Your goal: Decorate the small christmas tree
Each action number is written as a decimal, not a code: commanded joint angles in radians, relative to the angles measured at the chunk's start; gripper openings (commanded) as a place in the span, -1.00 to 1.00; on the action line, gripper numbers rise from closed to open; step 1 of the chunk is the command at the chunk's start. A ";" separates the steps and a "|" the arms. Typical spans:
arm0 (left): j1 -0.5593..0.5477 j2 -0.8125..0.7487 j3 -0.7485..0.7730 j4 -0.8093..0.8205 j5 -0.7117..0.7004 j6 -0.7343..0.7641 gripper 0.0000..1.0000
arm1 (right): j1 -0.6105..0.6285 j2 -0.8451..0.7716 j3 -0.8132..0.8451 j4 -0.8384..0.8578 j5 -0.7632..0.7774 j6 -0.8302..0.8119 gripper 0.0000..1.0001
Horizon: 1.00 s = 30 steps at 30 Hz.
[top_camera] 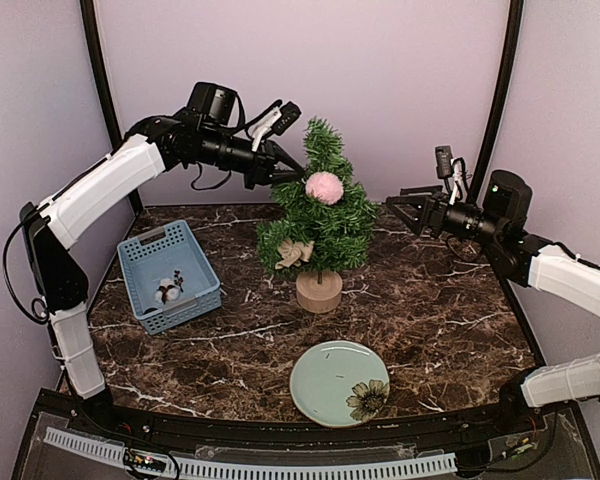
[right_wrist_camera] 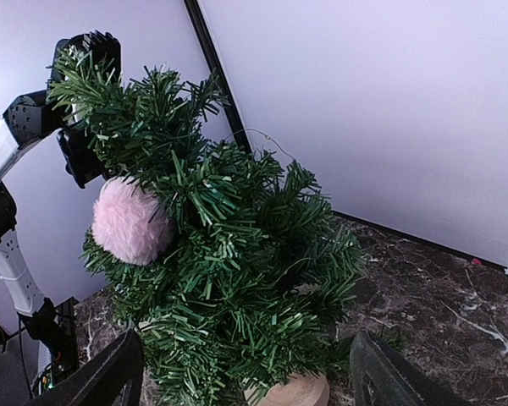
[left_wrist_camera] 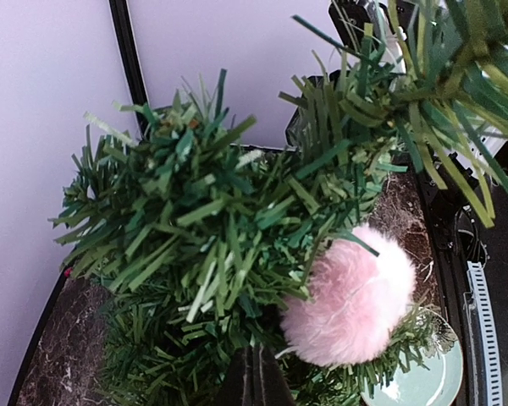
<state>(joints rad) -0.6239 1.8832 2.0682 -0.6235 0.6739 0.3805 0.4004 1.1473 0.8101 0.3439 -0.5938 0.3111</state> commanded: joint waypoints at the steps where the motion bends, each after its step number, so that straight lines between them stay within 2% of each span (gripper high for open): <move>1: 0.000 -0.095 -0.047 0.072 0.014 -0.025 -1.00 | 0.007 -0.017 0.012 0.030 0.012 -0.010 0.70; 14: 0.000 -0.223 -0.136 0.254 0.025 -0.112 -1.00 | 0.008 -0.017 0.009 0.061 0.007 0.005 0.71; 30: -0.009 -0.225 -0.104 0.427 0.114 -0.223 -1.00 | 0.086 0.016 0.051 0.111 0.045 -0.021 0.91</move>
<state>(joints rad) -0.6262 1.6791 1.9362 -0.2722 0.7441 0.1986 0.4614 1.1561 0.8223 0.3985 -0.5724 0.3111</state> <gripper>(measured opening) 0.007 0.948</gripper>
